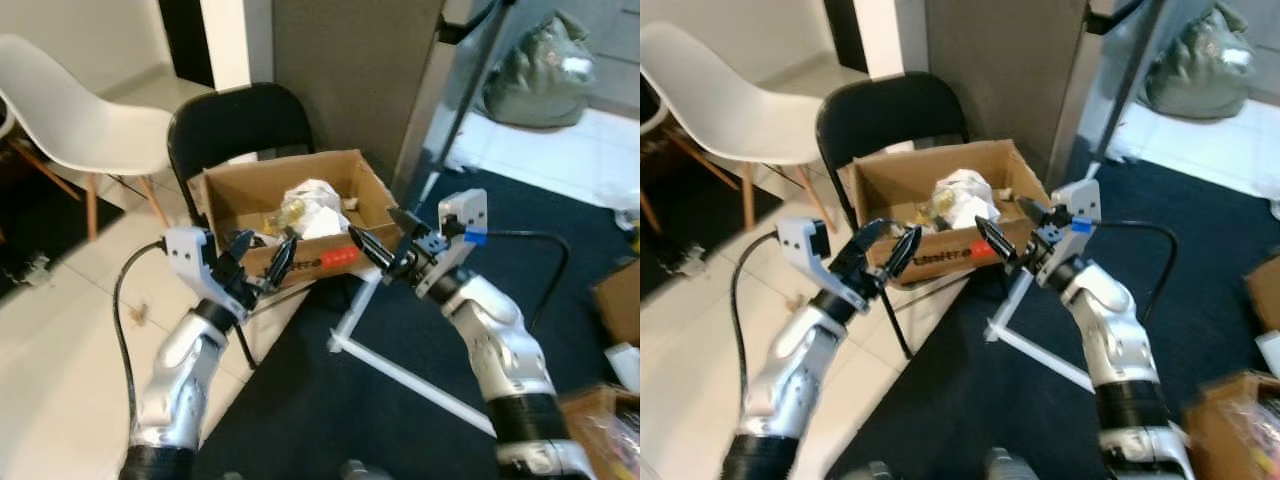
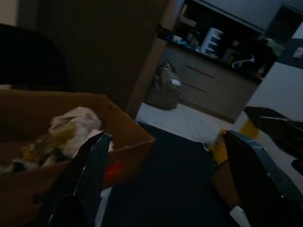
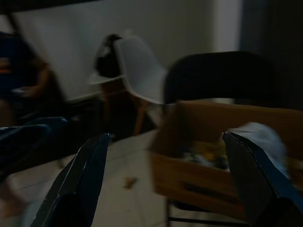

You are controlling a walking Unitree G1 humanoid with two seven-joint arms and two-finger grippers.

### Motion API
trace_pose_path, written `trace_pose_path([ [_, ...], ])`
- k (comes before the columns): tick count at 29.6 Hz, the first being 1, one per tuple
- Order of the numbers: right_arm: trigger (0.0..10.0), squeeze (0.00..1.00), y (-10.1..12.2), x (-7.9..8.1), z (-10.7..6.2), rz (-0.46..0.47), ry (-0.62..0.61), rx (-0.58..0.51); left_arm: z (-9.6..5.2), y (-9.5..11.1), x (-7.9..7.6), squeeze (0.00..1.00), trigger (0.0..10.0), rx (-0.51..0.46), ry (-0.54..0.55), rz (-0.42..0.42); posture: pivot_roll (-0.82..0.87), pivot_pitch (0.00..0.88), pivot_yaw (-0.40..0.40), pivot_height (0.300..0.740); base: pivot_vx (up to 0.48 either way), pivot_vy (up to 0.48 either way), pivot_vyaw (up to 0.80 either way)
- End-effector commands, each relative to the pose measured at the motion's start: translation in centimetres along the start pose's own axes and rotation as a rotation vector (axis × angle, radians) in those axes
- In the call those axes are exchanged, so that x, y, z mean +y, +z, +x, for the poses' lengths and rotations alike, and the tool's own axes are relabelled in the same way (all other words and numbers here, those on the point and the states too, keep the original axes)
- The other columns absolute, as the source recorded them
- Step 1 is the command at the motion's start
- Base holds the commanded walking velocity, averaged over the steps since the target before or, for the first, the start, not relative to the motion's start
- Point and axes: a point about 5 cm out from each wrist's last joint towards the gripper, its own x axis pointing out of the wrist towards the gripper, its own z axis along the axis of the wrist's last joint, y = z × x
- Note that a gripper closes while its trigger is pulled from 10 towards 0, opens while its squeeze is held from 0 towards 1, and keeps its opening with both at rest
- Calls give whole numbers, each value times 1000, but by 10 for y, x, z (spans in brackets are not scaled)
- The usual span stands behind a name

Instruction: Picking trash to rubbish bin

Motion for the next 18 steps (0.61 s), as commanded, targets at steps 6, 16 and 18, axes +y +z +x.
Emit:
trace_pose_path([
  [6,10000,0,-2,0,0,-9,12,15,-2,-2,1,0,10000,10,7,-4,13,0,-35,740,-388,0,0],
  [16,10000,0,-2,1,0,-6,19,16,-2,-2,2,0,10000,10,5,-6,13,0,-32,740,-388,0,0],
  [18,10000,0,-2,1,0,-6,19,16,-3,-2,2,0,10000,10,5,-7,13,0,-32,740,-390,0,0],
])
